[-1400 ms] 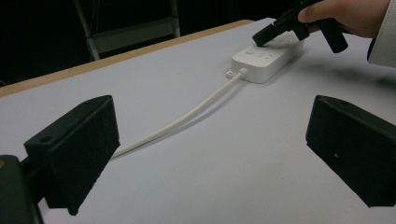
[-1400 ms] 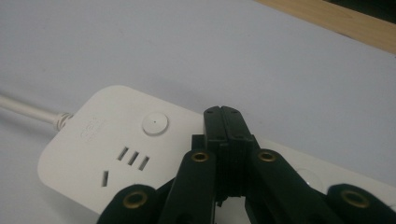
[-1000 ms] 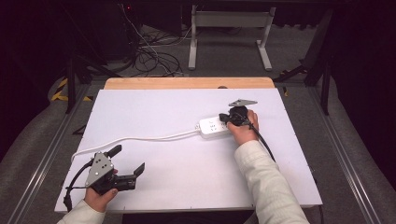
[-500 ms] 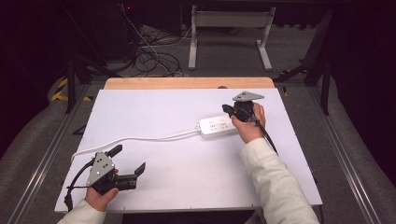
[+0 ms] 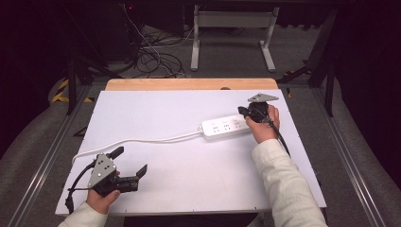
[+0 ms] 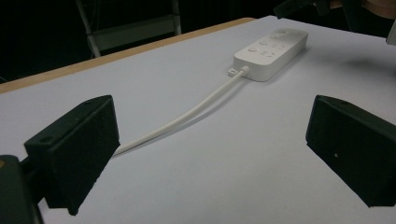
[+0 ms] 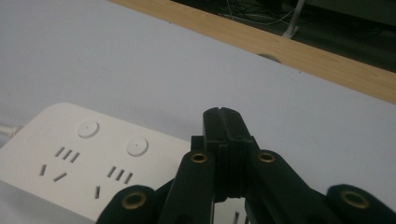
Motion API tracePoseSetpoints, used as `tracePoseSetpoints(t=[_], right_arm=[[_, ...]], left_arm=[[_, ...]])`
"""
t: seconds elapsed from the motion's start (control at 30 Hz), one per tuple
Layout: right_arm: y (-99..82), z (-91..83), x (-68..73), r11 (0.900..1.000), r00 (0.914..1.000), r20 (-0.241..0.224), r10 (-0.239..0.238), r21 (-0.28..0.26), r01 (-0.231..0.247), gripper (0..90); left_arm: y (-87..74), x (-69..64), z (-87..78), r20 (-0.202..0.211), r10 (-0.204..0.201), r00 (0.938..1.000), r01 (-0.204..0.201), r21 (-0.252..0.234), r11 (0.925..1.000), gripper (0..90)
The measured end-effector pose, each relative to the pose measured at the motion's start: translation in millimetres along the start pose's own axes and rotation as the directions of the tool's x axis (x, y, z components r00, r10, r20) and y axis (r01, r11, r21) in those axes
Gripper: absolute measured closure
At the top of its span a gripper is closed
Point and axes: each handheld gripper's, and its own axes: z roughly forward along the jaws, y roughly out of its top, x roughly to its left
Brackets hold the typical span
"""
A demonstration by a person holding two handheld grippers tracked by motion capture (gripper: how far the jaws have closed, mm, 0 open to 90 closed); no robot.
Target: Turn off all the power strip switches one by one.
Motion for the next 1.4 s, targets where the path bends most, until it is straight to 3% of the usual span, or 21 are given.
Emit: tracePoseSetpoints(t=[0.3,0.67,0.9,1.1,1.4], right_arm=[[-8.1,7.4,0.1,0.9998,0.9992,-0.040,-0.005,0.021,0.006,90.0],[-11.7,17.8,4.8,0.9984,0.9983,-0.056,-0.011,0.056,0.014,90.0],[-14.7,20.8,6.4,0.9977,0.9982,-0.058,-0.012,0.066,0.016,90.0],[-16.0,21.7,7.3,0.9976,0.9991,-0.040,0.015,0.068,-0.013,90.0],[-17.1,21.5,9.0,0.9979,0.9993,-0.033,-0.018,0.061,0.020,90.0]], left_arm=[[-0.1,0.1,0.1,0.000,0.000,1.0000,0.000,0.000,1.0000,3.1],[0.3,0.3,-0.4,0.006,-0.001,1.0000,0.001,0.011,0.9999,3.1],[0.4,0.0,-0.6,0.002,0.000,1.0000,-0.001,0.008,1.0000,3.1],[0.5,0.2,-1.2,0.002,0.006,1.0000,-0.006,0.006,1.0000,3.1],[0.5,-0.1,-1.0,0.002,0.005,1.0000,-0.005,0.006,1.0000,3.1]])
